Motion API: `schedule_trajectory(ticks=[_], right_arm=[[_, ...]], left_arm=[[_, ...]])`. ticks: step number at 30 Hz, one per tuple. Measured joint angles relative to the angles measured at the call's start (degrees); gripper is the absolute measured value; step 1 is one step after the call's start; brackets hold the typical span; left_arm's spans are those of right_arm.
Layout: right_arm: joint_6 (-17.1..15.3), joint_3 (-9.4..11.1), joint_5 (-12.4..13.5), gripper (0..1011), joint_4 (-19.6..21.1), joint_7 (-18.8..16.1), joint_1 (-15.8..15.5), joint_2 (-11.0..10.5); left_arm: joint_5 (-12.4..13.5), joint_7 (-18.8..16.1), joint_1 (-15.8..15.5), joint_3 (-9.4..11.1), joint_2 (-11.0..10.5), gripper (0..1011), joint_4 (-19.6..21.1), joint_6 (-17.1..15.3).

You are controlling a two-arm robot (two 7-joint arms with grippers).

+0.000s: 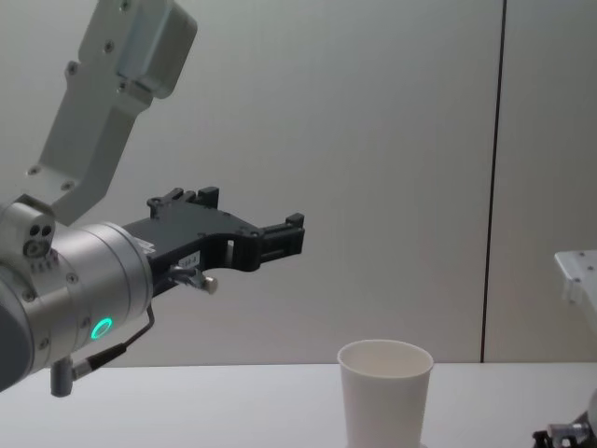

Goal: Place the pen into the pen holder.

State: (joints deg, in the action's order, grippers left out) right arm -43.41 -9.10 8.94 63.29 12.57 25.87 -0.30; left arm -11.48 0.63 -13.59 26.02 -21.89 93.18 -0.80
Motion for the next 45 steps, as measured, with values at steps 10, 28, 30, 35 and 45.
schedule_trajectory(ticks=[10,28,30,35,45], right_arm=[[0.5,0.6,0.0,184,-1.6,-0.2,0.6,0.1],[2.4,1.6,0.5,184,-1.4,-2.4,-0.1,0.2],[2.8,1.6,0.5,184,-1.1,-2.7,-0.3,0.1],[4.7,1.7,0.3,184,0.6,-4.1,-1.1,0.0],[9.9,1.7,-1.2,184,4.2,-7.0,-3.0,-0.7]], left_arm=[[0.0,0.0,0.0,0.0,0.0,1003,0.0,0.0],[0.0,0.0,0.0,0.0,0.0,1003,0.0,0.0],[0.0,0.0,0.0,0.0,0.0,1003,0.0,0.0],[0.0,0.0,0.0,0.0,0.0,1003,0.0,0.0],[0.0,0.0,0.0,0.0,0.0,1003,0.0,0.0]])
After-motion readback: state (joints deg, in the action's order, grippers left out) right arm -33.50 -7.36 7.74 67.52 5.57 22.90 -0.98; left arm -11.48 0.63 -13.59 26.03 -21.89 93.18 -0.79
